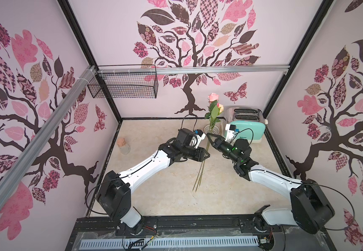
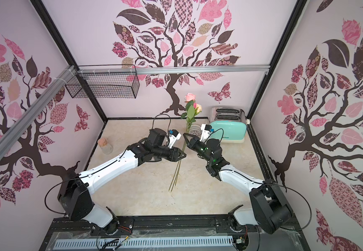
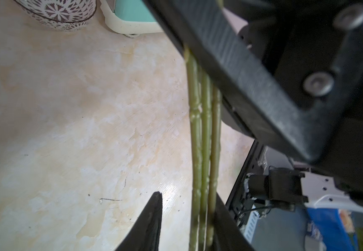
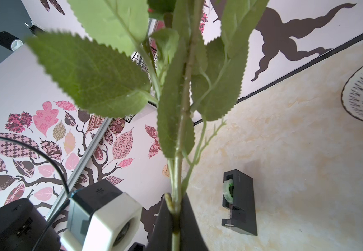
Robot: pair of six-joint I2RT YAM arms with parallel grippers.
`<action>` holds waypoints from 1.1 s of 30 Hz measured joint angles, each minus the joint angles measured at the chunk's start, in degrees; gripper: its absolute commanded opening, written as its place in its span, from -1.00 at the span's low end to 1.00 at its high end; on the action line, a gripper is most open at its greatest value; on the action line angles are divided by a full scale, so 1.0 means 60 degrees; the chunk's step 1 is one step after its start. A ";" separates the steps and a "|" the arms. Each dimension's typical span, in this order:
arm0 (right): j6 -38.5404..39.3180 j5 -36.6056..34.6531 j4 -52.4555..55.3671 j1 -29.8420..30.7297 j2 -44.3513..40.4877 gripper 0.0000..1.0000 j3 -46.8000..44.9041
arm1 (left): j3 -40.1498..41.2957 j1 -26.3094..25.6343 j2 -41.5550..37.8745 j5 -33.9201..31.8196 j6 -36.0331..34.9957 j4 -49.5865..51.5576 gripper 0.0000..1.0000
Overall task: Wrap bouquets with tape
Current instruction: Pick up the unwrapped bouquet from the center of the board.
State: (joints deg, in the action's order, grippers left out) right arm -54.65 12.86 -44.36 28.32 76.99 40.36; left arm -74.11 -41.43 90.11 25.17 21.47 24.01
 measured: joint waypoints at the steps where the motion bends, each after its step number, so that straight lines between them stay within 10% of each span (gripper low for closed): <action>1: 0.0011 0.0004 0.0018 0.0000 0.0000 -1.00 0.0000 | -0.0044 -0.0022 0.0000 -0.0044 -0.0095 0.0073 -0.90; 7: 0.0160 0.0346 0.0237 -0.0113 -0.0033 -0.33 0.0011 | -0.0226 -0.0011 0.0000 -0.0750 -0.0925 0.0849 -1.00; 25: 0.0750 0.1912 0.2404 -0.0565 -0.0200 -0.13 0.0492 | -0.0222 0.0047 -0.0175 -0.1614 -0.2080 0.1887 -1.00; 33: 0.0499 0.2736 0.2419 -0.0565 0.0419 -0.41 0.0885 | -0.0222 0.0047 -0.0353 -0.1453 -0.2124 0.1912 -1.00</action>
State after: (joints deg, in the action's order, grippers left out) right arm -51.66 29.28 -29.85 24.93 79.50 45.67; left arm -75.44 -41.15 87.99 16.45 8.73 35.48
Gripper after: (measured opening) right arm 0.347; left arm 0.058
